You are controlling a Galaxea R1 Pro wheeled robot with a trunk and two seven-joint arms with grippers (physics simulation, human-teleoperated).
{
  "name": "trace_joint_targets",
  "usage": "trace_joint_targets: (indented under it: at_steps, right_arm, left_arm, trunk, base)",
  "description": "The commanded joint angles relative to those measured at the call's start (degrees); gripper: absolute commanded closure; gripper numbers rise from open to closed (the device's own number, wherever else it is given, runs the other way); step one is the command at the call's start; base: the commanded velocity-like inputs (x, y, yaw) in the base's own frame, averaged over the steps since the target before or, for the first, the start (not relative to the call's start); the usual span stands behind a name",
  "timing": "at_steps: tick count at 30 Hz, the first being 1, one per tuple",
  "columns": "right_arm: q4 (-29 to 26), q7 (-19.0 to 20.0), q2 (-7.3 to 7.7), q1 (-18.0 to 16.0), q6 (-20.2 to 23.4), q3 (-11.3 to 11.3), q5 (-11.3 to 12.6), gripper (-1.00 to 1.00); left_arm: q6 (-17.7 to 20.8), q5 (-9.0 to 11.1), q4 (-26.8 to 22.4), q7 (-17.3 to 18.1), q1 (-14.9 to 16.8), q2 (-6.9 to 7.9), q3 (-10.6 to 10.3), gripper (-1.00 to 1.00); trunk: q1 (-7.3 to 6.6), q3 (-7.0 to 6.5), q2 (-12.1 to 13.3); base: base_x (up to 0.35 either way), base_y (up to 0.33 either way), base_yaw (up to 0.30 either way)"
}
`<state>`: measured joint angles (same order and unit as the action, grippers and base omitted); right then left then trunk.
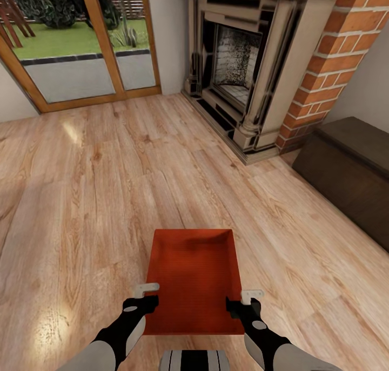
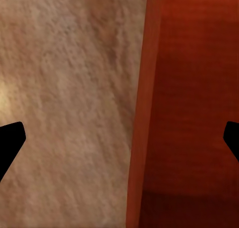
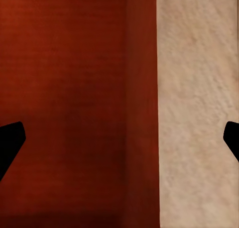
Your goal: Move the two storage containers from the living room to the garage. In the garage, place one container on the floor and stack the other container on top of it (either order is fine).
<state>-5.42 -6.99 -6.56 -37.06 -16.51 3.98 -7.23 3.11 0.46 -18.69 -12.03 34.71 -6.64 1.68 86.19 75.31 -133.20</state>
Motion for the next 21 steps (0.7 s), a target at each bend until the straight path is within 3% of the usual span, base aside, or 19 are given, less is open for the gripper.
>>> trace_joint_targets:
  at_steps: [1,10,11,21]
  right_arm:
    - [0.06,-0.21,-0.03,-0.03,-0.35,0.41,-0.59,-1.0]
    - [0.06,-0.21,-0.03,-0.03,-0.54,0.41,-0.59,-1.0]
    - [0.06,-0.21,-0.03,-0.03,-0.54,0.41,-0.59,1.0]
    - [0.06,-0.19,-0.11,-0.03,-0.54,0.41,-0.59,1.0]
  left_arm:
    - [0.32,0.06,-0.06,-0.1,-0.02,-0.04,0.16,-1.0]
    - [0.35,0.07,0.01,-0.02,0.0,-0.13,0.25,-1.0]
    - [0.34,0.07,0.03,-0.02,0.0,-0.13,0.25,1.0]
    - [0.61,0.15,-0.28,0.42,0.01,-0.21,0.22,1.0]
  trunk:
    - [-0.01,0.03,-0.01]
    - [-0.01,0.03,-0.01]
    - [-0.01,0.03,-0.01]
    - [-0.01,0.03,-0.01]
  base:
    - [0.0,0.0,0.0]
    - [0.0,0.0,0.0]
    - [0.0,0.0,0.0]
    - [0.0,0.0,0.0]
